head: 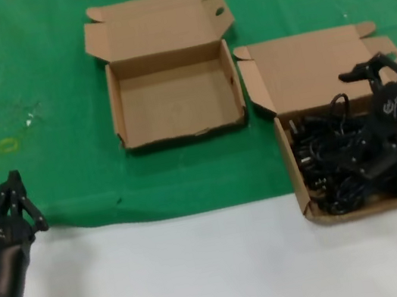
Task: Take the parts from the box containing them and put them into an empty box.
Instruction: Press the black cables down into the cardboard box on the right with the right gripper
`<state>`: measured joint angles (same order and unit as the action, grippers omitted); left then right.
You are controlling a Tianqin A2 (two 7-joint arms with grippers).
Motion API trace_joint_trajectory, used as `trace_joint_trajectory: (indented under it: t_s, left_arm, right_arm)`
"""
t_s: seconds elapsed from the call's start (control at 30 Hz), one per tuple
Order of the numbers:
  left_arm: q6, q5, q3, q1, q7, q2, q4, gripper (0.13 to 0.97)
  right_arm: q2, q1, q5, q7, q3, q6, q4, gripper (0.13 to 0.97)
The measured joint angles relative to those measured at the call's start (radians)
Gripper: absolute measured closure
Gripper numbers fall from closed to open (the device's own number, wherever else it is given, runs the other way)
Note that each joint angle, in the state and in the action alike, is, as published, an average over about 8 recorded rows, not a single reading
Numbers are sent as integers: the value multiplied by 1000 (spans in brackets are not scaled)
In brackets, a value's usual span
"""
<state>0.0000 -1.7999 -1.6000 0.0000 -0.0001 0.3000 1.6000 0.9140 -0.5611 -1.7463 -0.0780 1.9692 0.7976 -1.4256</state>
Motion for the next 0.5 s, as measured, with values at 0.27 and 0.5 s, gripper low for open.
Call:
trace_joint_trajectory:
  t_s: [0.27,0.5]
  left_arm:
    - [0,0,0,0,0,0,0,952]
    - [0,0,0,0,0,0,0,953]
  right_arm:
    - [-43,-267,134,170,110,304,181,129]
    - [-121,-462,262,377,202,468,359,129]
